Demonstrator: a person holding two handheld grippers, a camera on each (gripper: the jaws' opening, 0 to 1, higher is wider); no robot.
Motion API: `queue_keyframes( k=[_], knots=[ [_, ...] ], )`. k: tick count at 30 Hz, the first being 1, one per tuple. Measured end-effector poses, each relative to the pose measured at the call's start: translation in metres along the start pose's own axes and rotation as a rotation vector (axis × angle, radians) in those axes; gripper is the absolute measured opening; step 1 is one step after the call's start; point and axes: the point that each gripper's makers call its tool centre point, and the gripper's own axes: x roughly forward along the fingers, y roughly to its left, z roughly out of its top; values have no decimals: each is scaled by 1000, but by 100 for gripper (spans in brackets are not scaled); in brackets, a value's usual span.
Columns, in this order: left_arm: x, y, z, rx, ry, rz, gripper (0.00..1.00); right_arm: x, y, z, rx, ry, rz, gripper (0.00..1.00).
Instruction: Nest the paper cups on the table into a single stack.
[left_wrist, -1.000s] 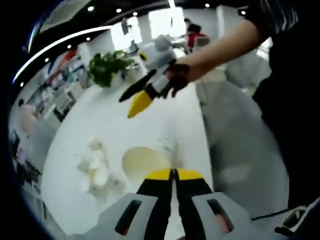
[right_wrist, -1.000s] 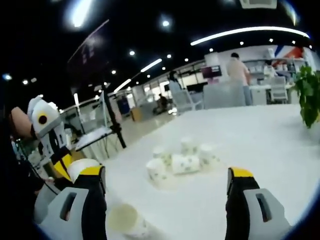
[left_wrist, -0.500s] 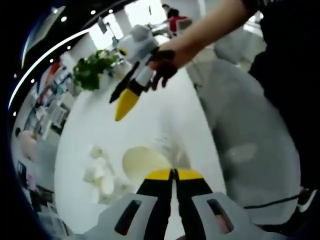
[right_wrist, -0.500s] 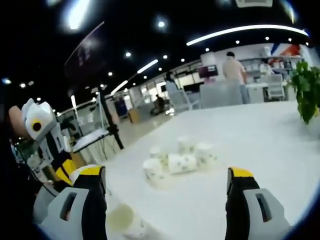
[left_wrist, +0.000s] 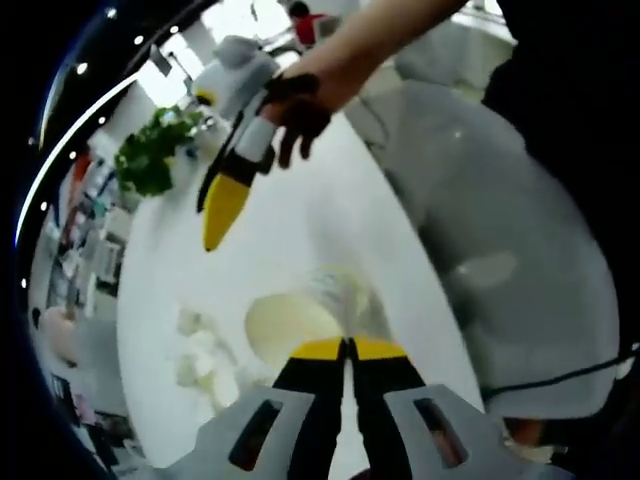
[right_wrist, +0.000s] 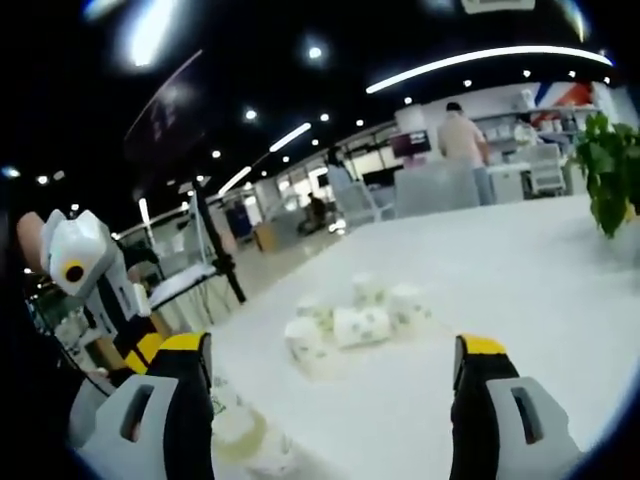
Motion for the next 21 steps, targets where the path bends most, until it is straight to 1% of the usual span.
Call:
queue_keyframes(
  k=[2, 5, 7, 9, 12, 18, 21],
  knots=[
    [0, 2, 2, 3, -2, 1, 0, 0, -1, 1, 3, -3, -2, 99],
    [4, 1, 2, 35, 13, -13, 0, -1, -3, 1, 5, -5, -4, 99],
    [6, 1, 2, 57, 23, -26, 0, -2, -5, -1, 12, -1, -8, 99],
    [9, 1, -1, 77, 45, -38, 0, -3, -6, -1, 14, -3, -9, 99],
    [12, 1, -3, 85, 53, -51, 0, -3, -7, -3, 17, -2, -11, 99],
    [21, -6, -2, 119, 77, -93, 0, -4, -9, -5, 36, -7, -15, 99],
    [24, -7, -3, 129, 86, -100, 1, -4, -9, -6, 36, -9, -16, 99]
  ],
)
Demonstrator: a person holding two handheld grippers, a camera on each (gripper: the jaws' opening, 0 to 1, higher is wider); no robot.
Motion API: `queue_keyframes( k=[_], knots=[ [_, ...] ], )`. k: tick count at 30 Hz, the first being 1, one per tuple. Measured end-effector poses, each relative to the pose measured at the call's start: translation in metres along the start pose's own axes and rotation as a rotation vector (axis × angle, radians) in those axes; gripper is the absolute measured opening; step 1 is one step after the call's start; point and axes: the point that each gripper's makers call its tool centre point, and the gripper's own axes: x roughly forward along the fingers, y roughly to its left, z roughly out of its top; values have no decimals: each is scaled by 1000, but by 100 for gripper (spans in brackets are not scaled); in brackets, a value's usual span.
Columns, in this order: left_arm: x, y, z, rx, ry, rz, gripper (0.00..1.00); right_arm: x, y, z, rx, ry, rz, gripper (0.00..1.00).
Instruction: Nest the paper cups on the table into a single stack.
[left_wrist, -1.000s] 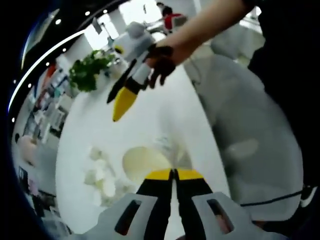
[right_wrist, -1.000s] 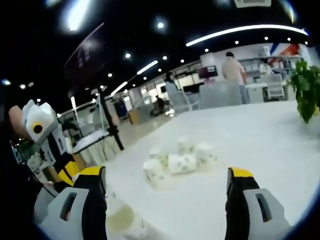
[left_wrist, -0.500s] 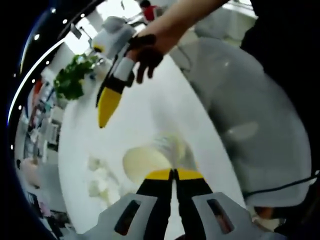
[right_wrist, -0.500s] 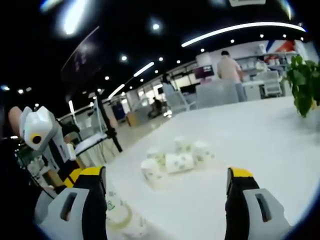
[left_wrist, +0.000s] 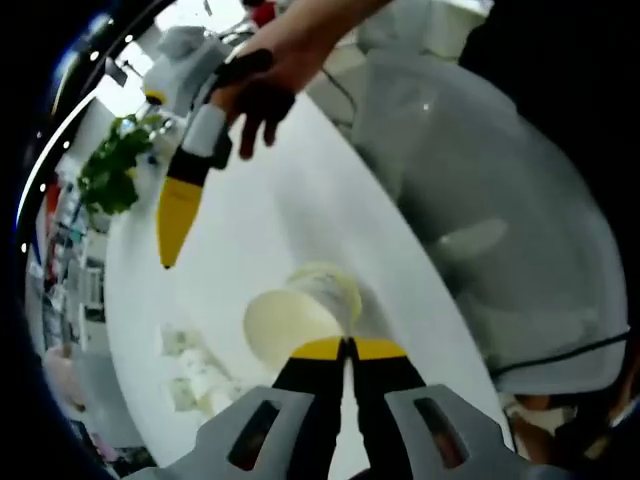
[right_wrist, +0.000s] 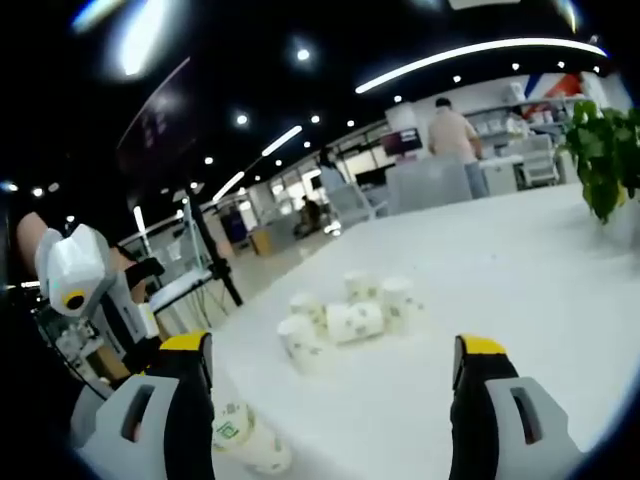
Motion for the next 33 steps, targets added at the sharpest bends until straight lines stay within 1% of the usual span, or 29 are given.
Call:
queue_keyframes(
  k=[2, 4, 6, 12, 17, 21, 23, 26, 27, 28, 33],
  knots=[
    [2, -1, 0, -7, 3, -15, 1, 0, 0, -1, 4, 1, 0, 98],
    [3, -2, 1, 11, 2, -18, 1, -1, -1, -2, 6, 0, -3, 98],
    [5, -1, 2, 8, -1, -22, 1, -2, -3, -3, 12, 1, -5, 98],
    [9, 0, 2, 12, -1, -25, 1, -5, -5, -7, 23, 3, -10, 98],
    [10, 2, 2, 39, 1, -20, 1, -7, -7, -8, 38, -4, -18, 98],
    [11, 1, 4, 39, -9, -26, 2, -8, -8, -9, 42, -4, -20, 98],
    [11, 0, 7, 25, -29, -27, 5, -8, -8, -9, 50, -9, -20, 98],
    [12, 1, 7, 15, -32, -22, 10, -8, -9, -10, 49, -8, -20, 98],
    [13, 0, 8, 2, -46, -21, 11, -8, -9, -10, 51, -8, -20, 98],
    [13, 0, 8, -15, -49, -25, 11, -8, -9, -9, 52, -10, -21, 98],
    [14, -3, 6, -23, -44, -30, 10, -8, -11, -10, 52, -7, -22, 97]
  ],
)
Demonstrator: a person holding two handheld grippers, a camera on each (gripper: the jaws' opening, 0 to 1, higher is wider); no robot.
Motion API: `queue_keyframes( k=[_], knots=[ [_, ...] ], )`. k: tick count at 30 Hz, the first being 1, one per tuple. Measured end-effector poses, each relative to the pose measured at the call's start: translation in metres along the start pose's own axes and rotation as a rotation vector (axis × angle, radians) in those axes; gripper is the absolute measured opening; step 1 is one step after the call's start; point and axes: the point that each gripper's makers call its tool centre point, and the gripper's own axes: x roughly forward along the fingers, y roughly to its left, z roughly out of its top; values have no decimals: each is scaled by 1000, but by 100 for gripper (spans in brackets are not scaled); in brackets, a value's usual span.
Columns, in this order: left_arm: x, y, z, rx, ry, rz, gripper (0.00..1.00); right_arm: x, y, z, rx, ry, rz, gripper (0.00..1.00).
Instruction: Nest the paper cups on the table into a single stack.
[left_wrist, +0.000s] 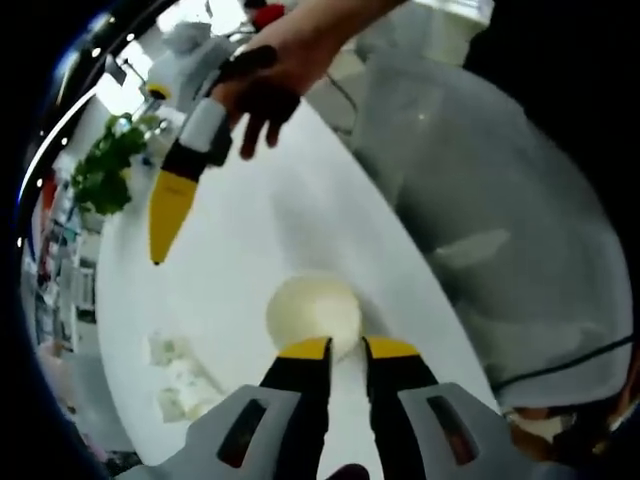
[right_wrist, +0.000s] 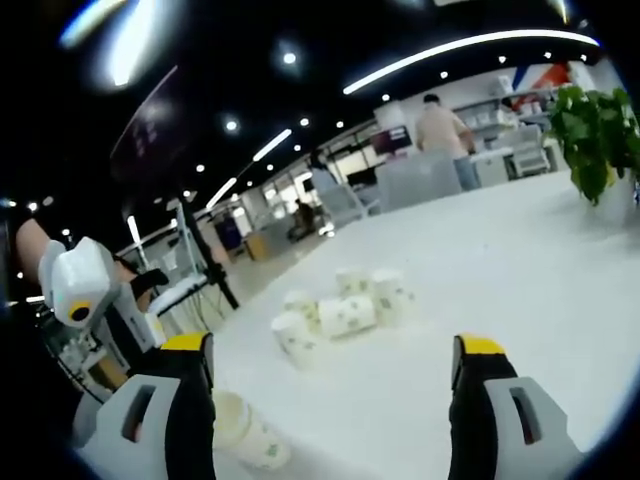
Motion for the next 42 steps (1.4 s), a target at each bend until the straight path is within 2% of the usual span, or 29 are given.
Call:
queue_keyframes(
  k=[8, 14, 16, 22, 28, 31, 32, 38, 42],
  knots=[
    [-5, 2, 1, -55, -29, 28, 10, 2, 3, -1, -1, 8, 4, 97],
    [-10, -2, -5, -138, -68, 54, 12, 4, 10, -4, -17, 28, 15, 98],
    [-13, -2, -6, -196, -97, 74, 13, 3, 11, -3, -16, 31, 14, 97],
    [-22, 3, -12, -292, -151, 161, 21, -2, 12, 5, -14, 25, 1, 96],
    [-34, 12, -21, -445, -225, 257, 28, -11, 13, 7, -29, 45, -8, 96],
    [-41, 17, -25, -545, -292, 307, 33, -15, 13, 7, -38, 52, -15, 96],
    [-45, 20, -26, -605, -328, 328, 35, -16, 13, 6, -38, 53, -20, 96],
    [-63, 30, -43, -726, -410, 435, 43, -24, 13, 1, -36, 64, -40, 96],
    [-69, 29, -54, -768, -428, 466, 46, -27, 17, -2, -38, 76, -44, 96]
  ],
)
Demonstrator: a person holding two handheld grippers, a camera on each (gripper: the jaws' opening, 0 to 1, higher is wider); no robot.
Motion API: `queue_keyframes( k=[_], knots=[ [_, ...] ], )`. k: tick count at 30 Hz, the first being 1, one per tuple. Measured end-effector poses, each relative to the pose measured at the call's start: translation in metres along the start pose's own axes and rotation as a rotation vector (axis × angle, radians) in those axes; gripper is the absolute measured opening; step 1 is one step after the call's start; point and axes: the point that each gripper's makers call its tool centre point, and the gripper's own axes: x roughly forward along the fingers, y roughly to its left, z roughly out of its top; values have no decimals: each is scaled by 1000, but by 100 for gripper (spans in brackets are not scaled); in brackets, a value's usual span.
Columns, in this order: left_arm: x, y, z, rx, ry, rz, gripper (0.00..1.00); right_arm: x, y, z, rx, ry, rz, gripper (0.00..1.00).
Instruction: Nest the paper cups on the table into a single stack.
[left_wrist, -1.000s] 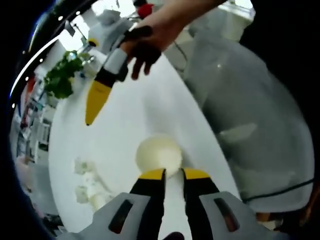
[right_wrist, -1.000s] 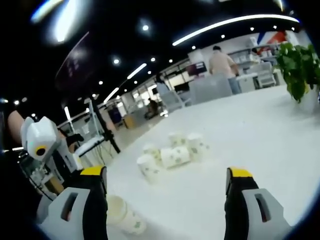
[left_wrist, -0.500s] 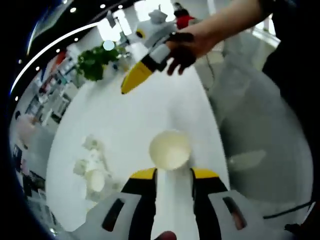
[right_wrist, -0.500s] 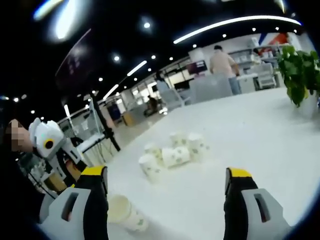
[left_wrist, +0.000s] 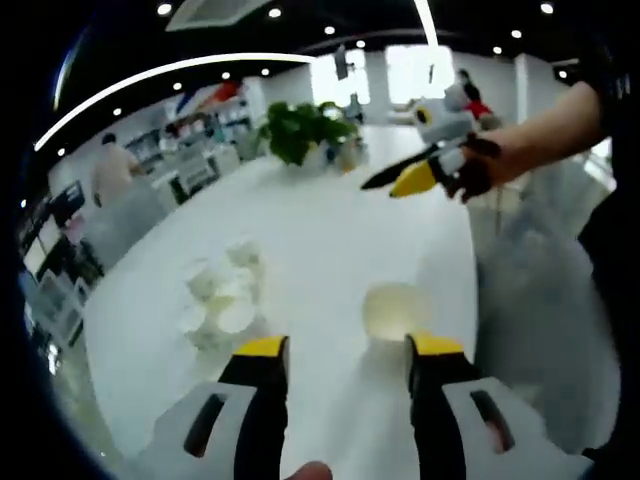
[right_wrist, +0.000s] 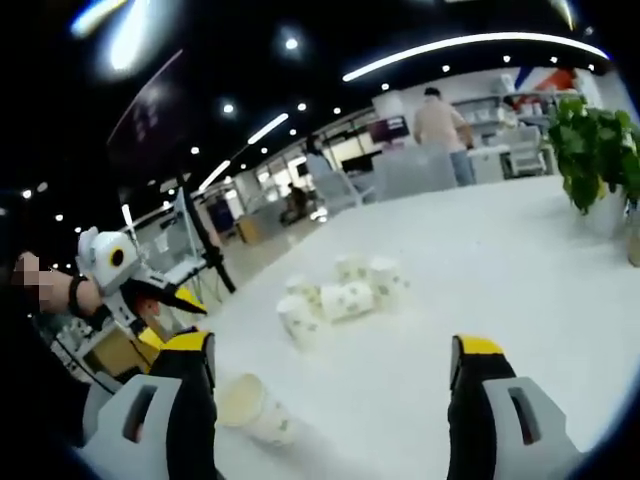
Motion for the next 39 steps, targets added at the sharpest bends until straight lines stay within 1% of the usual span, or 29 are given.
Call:
queue_keyframes(
  k=[3, 4, 6, 10, 12, 17, 20, 21, 22, 23, 24, 26, 30, 34, 35, 38, 39],
  knots=[
    [-7, 10, -1, -49, -40, 49, 51, -1, 3, -2, -7, 14, 0, 96],
    [-8, 12, -2, -56, -45, 62, 53, -1, 3, -2, -10, 16, 1, 96],
    [-12, 15, -4, -68, -55, 80, 56, -1, 5, -2, -19, 22, 2, 96],
    [-18, 18, -10, -103, -73, 102, 60, 0, 8, -2, -31, 34, 7, 96],
    [-21, 22, -9, -125, -101, 125, 64, 1, 11, -1, -36, 36, 10, 96],
    [-25, 30, -14, -161, -119, 163, 76, 4, 16, -1, -66, 56, 24, 97],
    [-26, 31, -17, -177, -126, 170, 82, 8, 18, -1, -78, 64, 34, 97],
    [-27, 32, -18, -176, -136, 183, 87, 10, 19, 0, -81, 67, 38, 97],
    [-26, 33, -19, -180, -139, 192, 96, 12, 20, 0, -82, 70, 42, 97],
    [-27, 36, -22, -194, -127, 212, 98, 14, 21, 1, -83, 72, 47, 97],
    [-27, 35, -23, -190, -126, 199, 98, 16, 22, 1, -86, 74, 50, 97],
    [-29, 36, -23, -199, -139, 208, 98, 20, 24, 3, -94, 79, 58, 97],
    [-28, 36, -26, -204, -137, 210, 98, 28, 30, 5, -111, 90, 78, 98],
    [-27, 36, -31, -213, -127, 218, 98, 44, 35, 8, -138, 109, 108, 97],
    [-26, 36, -31, -214, -126, 220, 98, 47, 36, 8, -150, 117, 117, 97],
    [-25, 35, -35, -211, -119, 232, 98, 61, 35, 9, -253, 150, 128, 97],
    [-25, 35, -35, -212, -117, 233, 98, 65, 36, 10, -268, 157, 133, 96]
  ],
)
